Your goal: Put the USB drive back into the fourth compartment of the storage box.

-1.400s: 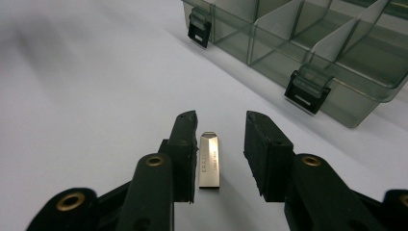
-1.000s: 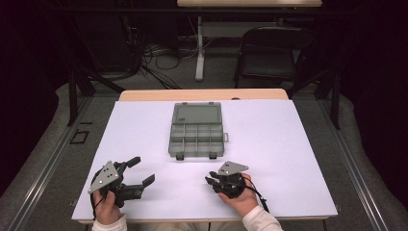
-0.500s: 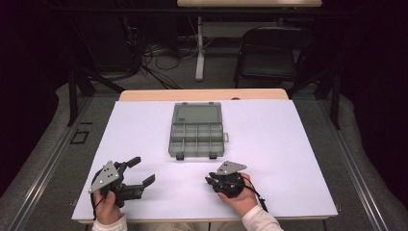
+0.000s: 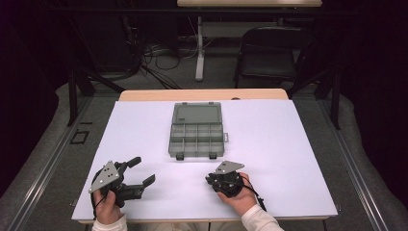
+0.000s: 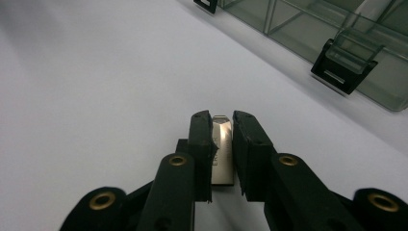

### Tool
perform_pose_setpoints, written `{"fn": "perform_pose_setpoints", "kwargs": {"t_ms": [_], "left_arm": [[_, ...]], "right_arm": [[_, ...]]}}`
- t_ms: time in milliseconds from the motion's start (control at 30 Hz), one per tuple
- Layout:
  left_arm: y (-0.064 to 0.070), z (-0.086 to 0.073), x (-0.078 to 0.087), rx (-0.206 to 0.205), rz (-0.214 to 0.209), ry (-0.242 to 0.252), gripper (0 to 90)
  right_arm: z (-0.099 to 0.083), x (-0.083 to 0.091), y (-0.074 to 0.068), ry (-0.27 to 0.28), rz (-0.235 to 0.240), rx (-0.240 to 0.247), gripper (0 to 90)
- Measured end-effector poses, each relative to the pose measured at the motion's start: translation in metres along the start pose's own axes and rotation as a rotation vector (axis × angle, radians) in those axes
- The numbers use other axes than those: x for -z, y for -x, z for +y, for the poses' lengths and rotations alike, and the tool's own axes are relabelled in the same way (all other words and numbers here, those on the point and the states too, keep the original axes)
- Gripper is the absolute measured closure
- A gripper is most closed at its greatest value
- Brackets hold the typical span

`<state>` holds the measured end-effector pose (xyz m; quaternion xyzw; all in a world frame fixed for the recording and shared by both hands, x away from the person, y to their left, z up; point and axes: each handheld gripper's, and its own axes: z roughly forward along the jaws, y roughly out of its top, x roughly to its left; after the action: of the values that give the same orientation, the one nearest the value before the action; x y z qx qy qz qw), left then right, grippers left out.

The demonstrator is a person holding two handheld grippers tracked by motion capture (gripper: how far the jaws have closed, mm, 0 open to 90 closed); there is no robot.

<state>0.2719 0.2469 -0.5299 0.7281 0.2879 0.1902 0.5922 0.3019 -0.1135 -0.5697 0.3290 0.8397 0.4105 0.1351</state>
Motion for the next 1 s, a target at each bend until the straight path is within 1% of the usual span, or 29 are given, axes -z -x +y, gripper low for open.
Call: {"fn": "perform_pose_setpoints", "kwargs": {"t_ms": [667, 767, 867, 1000], "left_arm": [[-0.0007, -0.0004, 0.0001, 0.005, 0.000, 0.003, 15.4], [-0.0008, -0.0005, 0.0000, 0.004, 0.000, 0.003, 15.4], [-0.0008, -0.0003, 0.0003, 0.004, 0.002, 0.001, 15.4], [-0.0008, -0.0004, 0.0003, 0.006, 0.003, 0.002, 15.4]], "right_arm": [[0.0007, 0.0007, 0.0010, -0.004, 0.007, -0.006, 79.4], [0.0027, 0.0028, 0.0018, -0.003, 0.011, -0.013, 79.4], [0.0044, 0.0040, 0.0025, -0.001, 0.008, -0.011, 79.4], [0.0097, 0.0084, 0.0048, 0.012, 0.013, -0.024, 79.4]]}}
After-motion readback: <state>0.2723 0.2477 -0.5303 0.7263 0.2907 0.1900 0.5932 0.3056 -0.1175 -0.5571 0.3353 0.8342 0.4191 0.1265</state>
